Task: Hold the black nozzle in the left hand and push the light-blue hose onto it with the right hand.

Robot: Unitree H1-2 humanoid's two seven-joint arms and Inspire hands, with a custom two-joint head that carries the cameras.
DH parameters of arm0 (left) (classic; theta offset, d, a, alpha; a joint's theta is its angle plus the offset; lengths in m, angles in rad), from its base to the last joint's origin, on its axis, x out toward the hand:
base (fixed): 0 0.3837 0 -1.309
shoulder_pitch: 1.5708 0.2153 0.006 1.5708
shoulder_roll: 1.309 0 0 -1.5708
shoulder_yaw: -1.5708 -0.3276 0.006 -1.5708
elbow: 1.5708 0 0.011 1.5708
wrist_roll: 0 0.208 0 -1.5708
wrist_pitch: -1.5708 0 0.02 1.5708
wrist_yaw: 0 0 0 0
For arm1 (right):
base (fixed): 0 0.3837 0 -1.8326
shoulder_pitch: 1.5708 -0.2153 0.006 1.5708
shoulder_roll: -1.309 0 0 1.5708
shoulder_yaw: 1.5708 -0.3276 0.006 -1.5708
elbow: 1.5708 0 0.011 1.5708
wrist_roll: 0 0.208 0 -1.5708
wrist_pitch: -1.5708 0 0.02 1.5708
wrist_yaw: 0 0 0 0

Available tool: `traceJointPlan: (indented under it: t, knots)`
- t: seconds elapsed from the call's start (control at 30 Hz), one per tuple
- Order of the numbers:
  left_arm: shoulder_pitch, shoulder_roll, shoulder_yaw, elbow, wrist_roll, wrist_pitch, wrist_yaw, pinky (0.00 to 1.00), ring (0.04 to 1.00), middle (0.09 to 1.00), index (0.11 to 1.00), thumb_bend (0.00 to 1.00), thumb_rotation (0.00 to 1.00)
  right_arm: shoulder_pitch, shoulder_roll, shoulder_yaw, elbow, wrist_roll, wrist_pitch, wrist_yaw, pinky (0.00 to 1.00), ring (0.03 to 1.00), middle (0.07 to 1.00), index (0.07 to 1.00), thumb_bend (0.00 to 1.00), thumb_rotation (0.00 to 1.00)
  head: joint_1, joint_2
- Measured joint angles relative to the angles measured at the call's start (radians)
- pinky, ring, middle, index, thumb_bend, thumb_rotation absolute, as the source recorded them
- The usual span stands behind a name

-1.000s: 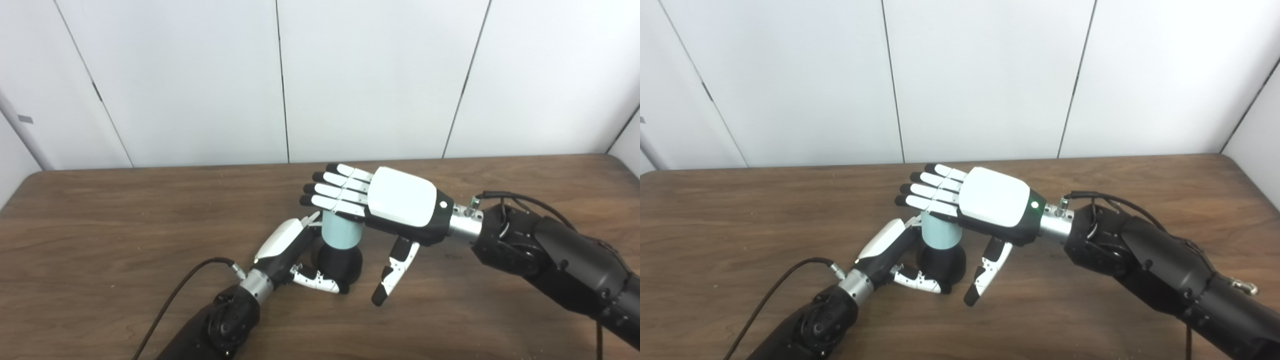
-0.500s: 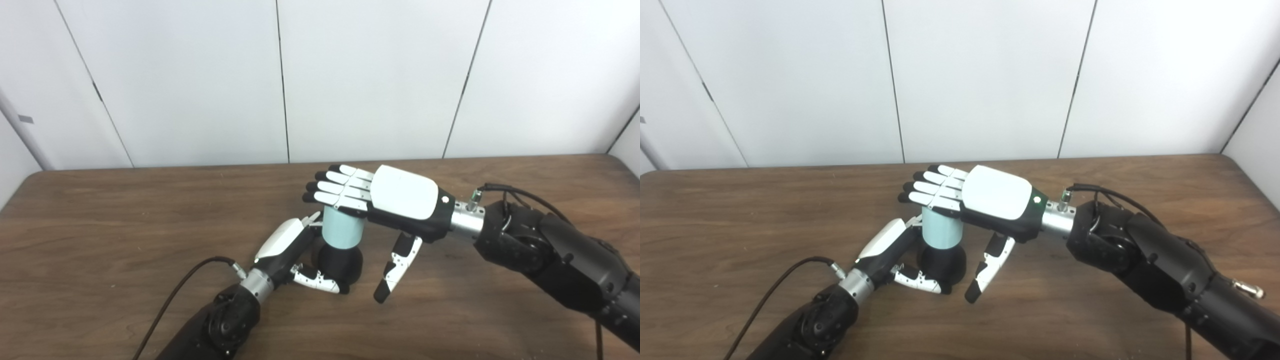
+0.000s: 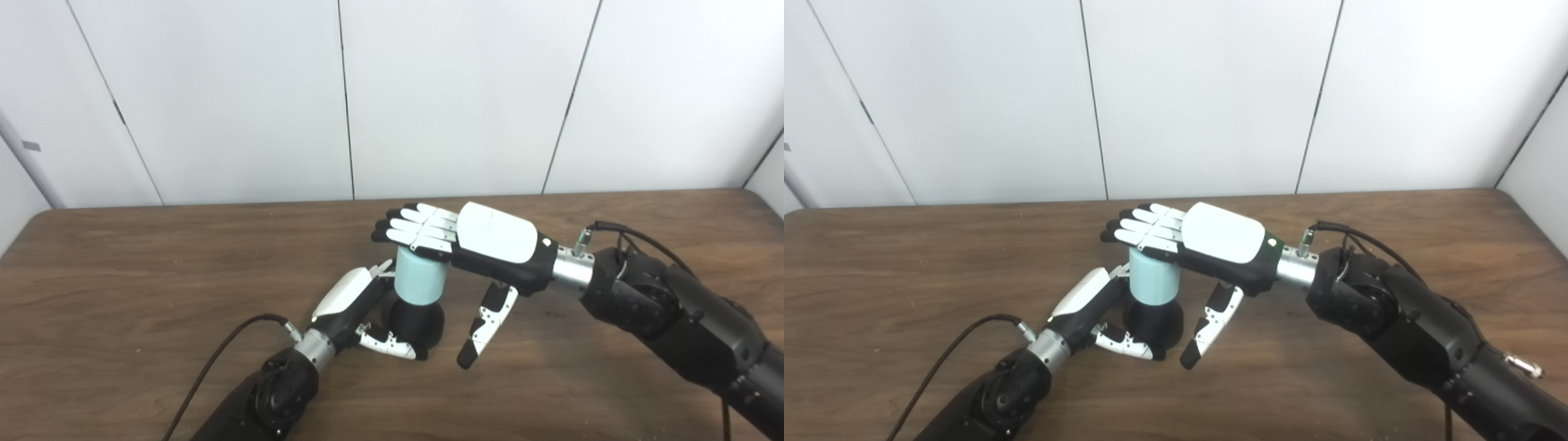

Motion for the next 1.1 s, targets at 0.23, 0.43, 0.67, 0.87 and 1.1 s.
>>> traceJointPlan:
  t: [0.23,0.43,0.67,0.87,1.1]
  knots:
    - [0.000,0.000,0.000,0.000,0.000,0.000,-0.001,1.00,1.000,0.788,0.482,0.52,0.08,-0.002,0.000,0.001,-0.005,-0.021,0.000,0.000,1.00,1.000,1.000,1.000,0.87,0.72,-0.002,0.000]
    - [0.000,0.002,0.000,-0.001,0.000,0.000,-0.002,1.00,1.000,0.788,0.482,0.52,0.08,-0.002,-0.001,0.001,-0.020,-0.059,0.002,0.000,1.00,1.000,1.000,1.000,0.87,0.72,-0.002,0.002]
    - [0.000,0.004,0.000,-0.003,0.000,0.000,-0.004,1.00,1.000,0.788,0.482,0.52,0.08,-0.013,-0.009,0.027,-0.038,-0.123,0.005,-0.001,1.00,1.000,0.999,0.962,0.88,0.74,0.000,0.003]
    - [0.000,0.005,0.000,-0.003,0.000,0.000,-0.005,1.00,1.000,0.788,0.482,0.52,0.08,-0.029,-0.019,0.049,-0.039,-0.160,0.006,-0.005,1.00,1.000,0.985,0.948,0.89,0.75,0.000,0.005]
    - [0.001,0.006,0.000,-0.004,0.000,0.000,-0.005,1.00,1.000,0.788,0.482,0.52,0.08,-0.028,-0.020,0.048,-0.045,-0.173,0.006,-0.003,1.00,1.000,0.982,0.940,0.89,0.76,-0.002,0.008]
